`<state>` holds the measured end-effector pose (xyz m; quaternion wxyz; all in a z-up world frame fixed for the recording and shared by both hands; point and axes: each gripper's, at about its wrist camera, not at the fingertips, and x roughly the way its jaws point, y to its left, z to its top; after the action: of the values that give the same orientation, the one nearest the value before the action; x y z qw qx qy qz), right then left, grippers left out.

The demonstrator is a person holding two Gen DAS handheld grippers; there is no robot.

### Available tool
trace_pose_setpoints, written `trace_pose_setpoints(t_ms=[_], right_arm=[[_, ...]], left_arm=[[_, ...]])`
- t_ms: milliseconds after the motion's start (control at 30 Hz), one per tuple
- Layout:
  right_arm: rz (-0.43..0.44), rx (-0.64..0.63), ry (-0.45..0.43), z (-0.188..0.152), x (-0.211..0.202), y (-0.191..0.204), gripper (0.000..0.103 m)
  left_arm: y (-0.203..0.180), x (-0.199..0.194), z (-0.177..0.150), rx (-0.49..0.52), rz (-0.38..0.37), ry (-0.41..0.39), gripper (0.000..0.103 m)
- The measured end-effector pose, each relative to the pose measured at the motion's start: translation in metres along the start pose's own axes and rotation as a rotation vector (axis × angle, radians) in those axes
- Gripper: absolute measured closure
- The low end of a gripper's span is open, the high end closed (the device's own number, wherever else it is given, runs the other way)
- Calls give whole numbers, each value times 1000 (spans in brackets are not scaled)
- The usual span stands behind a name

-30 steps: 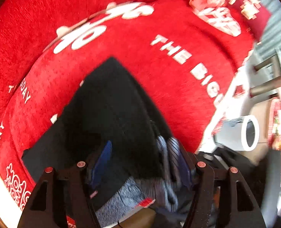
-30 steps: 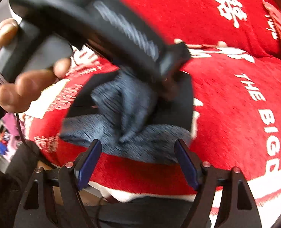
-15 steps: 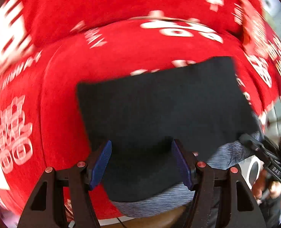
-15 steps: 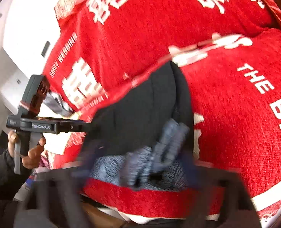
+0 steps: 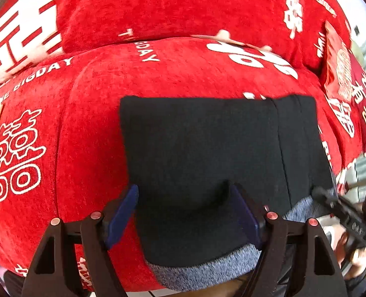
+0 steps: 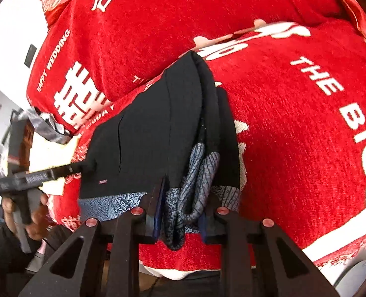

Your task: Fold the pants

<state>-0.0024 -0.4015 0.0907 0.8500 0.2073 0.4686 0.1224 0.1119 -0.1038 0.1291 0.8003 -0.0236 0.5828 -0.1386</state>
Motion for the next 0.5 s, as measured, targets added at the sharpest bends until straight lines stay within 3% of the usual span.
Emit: trace_pose_setpoints(t_ms=[100, 133, 233, 333, 400, 500], right_arm=[[-113, 18, -52, 9, -18, 5, 52], [-195, -18, -117, 13, -32, 14, 45], [-313, -229, -242, 19, -50, 55, 38], [-309, -448, -178, 31, -23, 107, 28], [-309, -554, -99, 38, 13, 130, 28], [-310, -532, 9, 62, 61, 123, 28]], left_arm=[[16, -5, 6, -70, -3, -29, 25], [21, -7, 8, -91, -3, -39, 25], [30, -4, 18, -139, 13, -52, 25], [22, 5, 29, -123, 8, -45, 25], [11, 15, 34, -66, 29, -34, 25], [8, 31, 46, -54, 85, -36, 21]])
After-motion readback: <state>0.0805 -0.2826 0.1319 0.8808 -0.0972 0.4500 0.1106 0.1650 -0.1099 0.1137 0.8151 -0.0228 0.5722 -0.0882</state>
